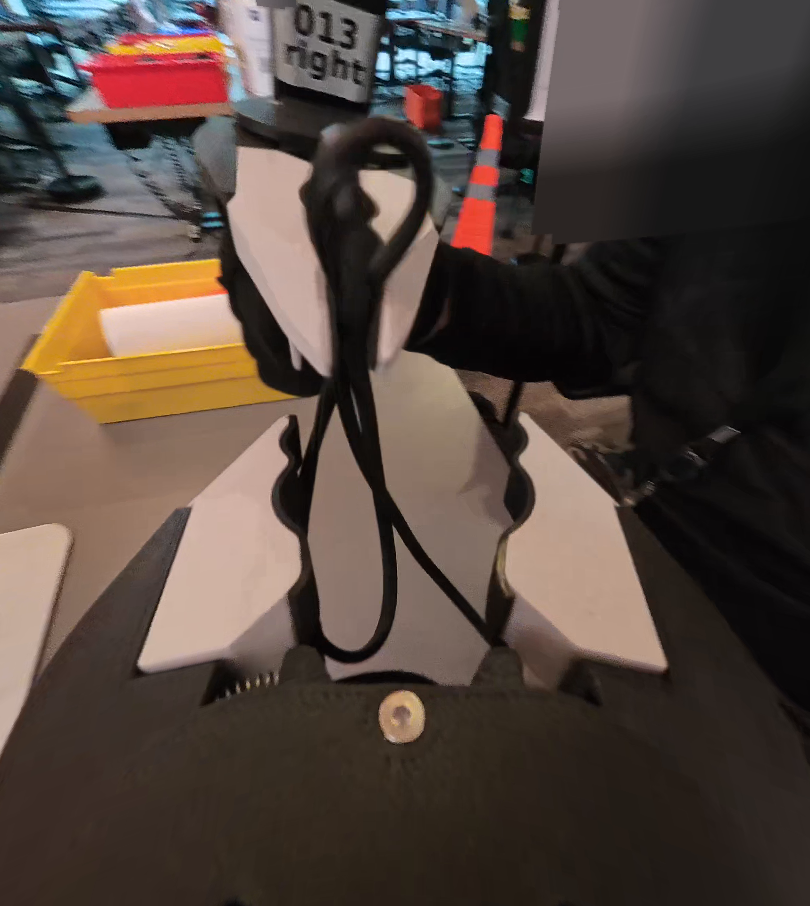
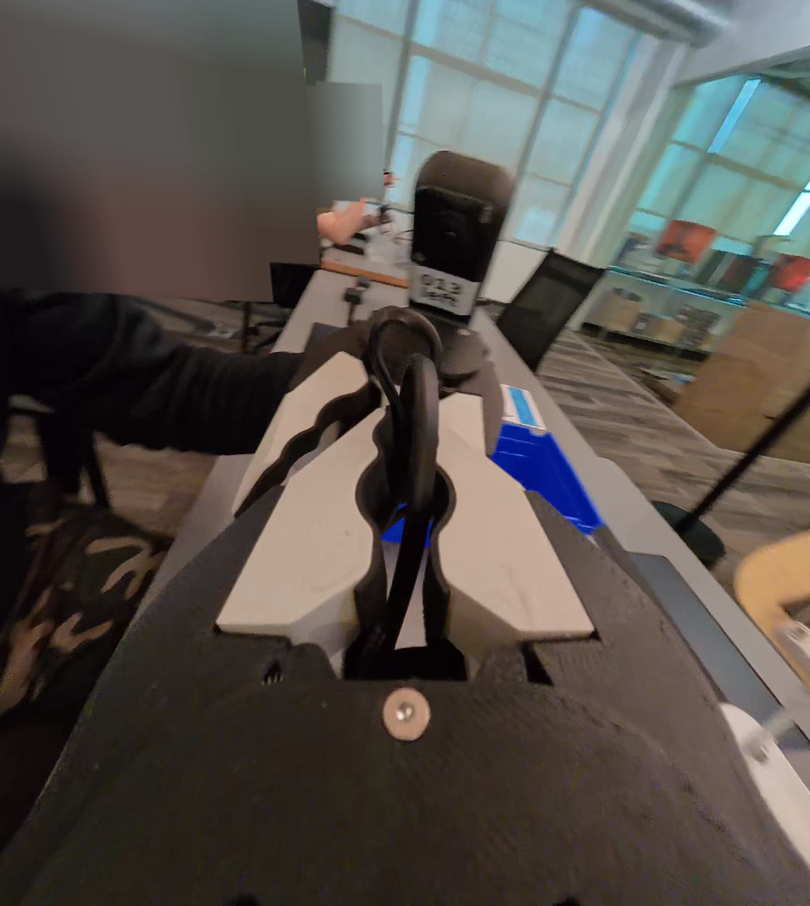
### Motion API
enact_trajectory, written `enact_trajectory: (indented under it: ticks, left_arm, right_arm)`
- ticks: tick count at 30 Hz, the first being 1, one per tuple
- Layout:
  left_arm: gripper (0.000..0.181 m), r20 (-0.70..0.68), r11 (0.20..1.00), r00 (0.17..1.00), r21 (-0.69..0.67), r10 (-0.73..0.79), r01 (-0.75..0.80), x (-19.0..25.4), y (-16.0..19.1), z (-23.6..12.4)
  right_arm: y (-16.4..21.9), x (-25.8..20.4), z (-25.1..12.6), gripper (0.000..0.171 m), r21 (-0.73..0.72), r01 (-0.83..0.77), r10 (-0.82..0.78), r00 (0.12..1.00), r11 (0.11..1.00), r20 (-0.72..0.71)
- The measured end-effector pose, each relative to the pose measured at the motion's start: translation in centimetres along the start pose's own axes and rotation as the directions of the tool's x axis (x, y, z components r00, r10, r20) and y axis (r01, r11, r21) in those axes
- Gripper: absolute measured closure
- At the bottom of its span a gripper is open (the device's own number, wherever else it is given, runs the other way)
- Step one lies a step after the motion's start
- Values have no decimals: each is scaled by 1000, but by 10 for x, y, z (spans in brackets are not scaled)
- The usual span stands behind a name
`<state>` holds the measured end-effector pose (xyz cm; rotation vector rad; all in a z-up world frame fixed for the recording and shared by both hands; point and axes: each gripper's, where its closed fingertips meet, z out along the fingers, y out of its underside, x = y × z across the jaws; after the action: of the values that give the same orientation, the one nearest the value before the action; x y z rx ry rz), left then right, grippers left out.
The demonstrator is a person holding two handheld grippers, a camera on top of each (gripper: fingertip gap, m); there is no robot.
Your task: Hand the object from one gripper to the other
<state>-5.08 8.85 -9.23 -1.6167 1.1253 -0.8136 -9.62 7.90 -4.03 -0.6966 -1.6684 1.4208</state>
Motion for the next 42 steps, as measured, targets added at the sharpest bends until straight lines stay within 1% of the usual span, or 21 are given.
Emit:
enact_trajectory:
  ticks: [2, 4, 7, 8, 11, 12, 13, 14, 17, 19, 21, 24, 27, 29, 31, 33, 35, 36, 39, 42]
  left_arm:
    - [93, 76, 999, 997, 27, 16, -18, -11, -7, -1]
    - [94, 183, 999, 982, -5, 42, -41, -26, -6, 2]
    - [96, 330, 996, 941, -80, 74, -50, -49, 2, 7]
    - [101, 357, 993, 930, -105, 86, -52, -53, 5, 8]
    - [145, 394, 987, 911, -147, 122, -68, -59, 10, 8]
    - [163, 378, 987, 918, -147, 116, -64, -57, 11, 8]
    - [175, 363, 989, 925, -133, 109, -64, -54, 10, 8]
    - [177, 359, 992, 928, -112, 99, -63, -54, 8, 7]
    - [180, 366, 994, 926, -92, 89, -59, -56, 5, 1]
    - [180, 386, 992, 918, -112, 90, -50, -59, 7, -1]
    - [180, 397, 992, 914, -119, 86, -42, -60, 7, -2]
    - [180, 408, 997, 911, -73, 56, -28, -63, 1, -7]
    - [180, 420, 999, 907, -37, 41, -28, -65, -4, -15]
    - [180, 439, 999, 898, -28, 28, -18, -68, -6, -20]
    - [181, 489, 1000, 872, -19, 23, -15, -75, -8, -25]
    - [181, 559, 1000, 829, -14, 22, -16, -84, -11, -31]
    - [180, 657, 998, 752, -54, 47, -15, -97, -8, -38]
    - [181, 698, 997, 714, -72, 55, -6, -102, -6, -42]
    - [180, 772, 992, 628, -124, 99, -4, -110, -3, -50]
    - [181, 802, 985, 582, -173, 135, 10, -113, 0, -51]
  right_arm:
    - [-2, 18, -6, 167, 15, -34, 35, 995, 999, -91]
    - [-1, 32, -10, 166, 15, -44, 45, 984, 999, -173]
    - [-3, 37, -6, 166, 37, -65, 72, 976, 997, -208]
    - [-3, 37, -4, 166, 38, -63, 70, 975, 997, -212]
    - [-3, 37, 1, 166, 43, -69, 77, 970, 997, -229]
    - [-4, 36, 1, 166, 46, -65, 74, 971, 997, -226]
    - [-6, 34, 1, 166, 49, -57, 66, 974, 997, -216]
    - [-8, 35, 0, 165, 52, -49, 60, 972, 997, -228]
    - [-13, 34, -2, 166, 73, -56, 70, 974, 996, -216]
    - [-13, 33, -2, 166, 75, -73, 87, 975, 995, -203]
    - [-13, 34, -4, 164, 72, -49, 63, 975, 996, -215]
    - [-14, 34, -6, 141, 68, -53, 66, 976, 996, -206]
    - [-11, 33, -7, 117, 29, -39, 44, 978, 999, -205]
    - [-8, 34, -9, 100, 14, -64, 66, 978, 998, -200]
    - [0, 38, -9, 95, -23, -88, 81, 974, 996, -212]
    - [8, 45, -9, 95, -54, -116, 98, 960, 992, -261]
    - [14, 57, -7, 97, -65, -180, 148, 929, 982, -338]
    - [12, 60, -5, 97, -43, -201, 173, 917, 979, -359]
    - [12, 63, 1, 108, -27, -236, 204, 889, 971, -409]
    - [16, 68, 2, 119, -18, -249, 214, 864, 968, -456]
